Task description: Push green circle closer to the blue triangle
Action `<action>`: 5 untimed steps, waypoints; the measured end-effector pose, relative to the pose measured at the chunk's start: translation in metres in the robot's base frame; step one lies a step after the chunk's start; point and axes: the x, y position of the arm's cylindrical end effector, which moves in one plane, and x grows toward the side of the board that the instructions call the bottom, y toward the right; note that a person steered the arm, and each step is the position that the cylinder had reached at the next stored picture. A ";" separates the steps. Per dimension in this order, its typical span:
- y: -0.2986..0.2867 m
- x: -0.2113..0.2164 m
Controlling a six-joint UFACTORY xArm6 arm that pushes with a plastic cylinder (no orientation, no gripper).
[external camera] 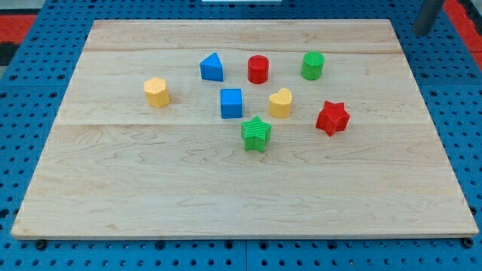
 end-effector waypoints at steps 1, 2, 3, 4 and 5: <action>-0.024 0.060; -0.067 0.094; -0.110 0.078; -0.135 0.066; -0.135 0.066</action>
